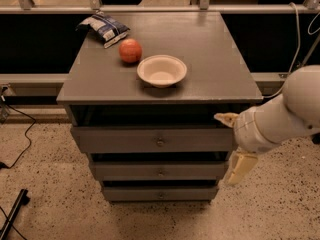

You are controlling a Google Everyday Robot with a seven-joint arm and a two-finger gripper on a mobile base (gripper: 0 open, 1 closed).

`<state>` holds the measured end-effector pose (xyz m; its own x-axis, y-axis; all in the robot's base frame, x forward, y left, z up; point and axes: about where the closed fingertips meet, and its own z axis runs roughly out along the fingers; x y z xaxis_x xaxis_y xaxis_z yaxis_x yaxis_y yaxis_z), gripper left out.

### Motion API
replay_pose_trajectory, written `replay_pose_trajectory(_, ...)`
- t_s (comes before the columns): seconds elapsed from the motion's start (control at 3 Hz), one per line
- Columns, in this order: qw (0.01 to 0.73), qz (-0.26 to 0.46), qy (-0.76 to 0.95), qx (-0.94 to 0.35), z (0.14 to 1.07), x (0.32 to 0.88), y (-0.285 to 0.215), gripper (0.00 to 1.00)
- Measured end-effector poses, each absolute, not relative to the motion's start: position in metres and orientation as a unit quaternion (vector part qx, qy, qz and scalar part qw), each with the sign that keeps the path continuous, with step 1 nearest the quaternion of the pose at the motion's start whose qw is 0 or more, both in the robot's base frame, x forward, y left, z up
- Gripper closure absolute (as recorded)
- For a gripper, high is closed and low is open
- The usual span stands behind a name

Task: Open top drawer

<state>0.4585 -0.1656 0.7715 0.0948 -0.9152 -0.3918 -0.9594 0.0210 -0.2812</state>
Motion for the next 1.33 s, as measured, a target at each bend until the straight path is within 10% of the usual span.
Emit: replay_pose_trajectory(1.33, 0.270, 0.002, 0.608, -0.746, 0.667, 0.535, -0.156, 0.00)
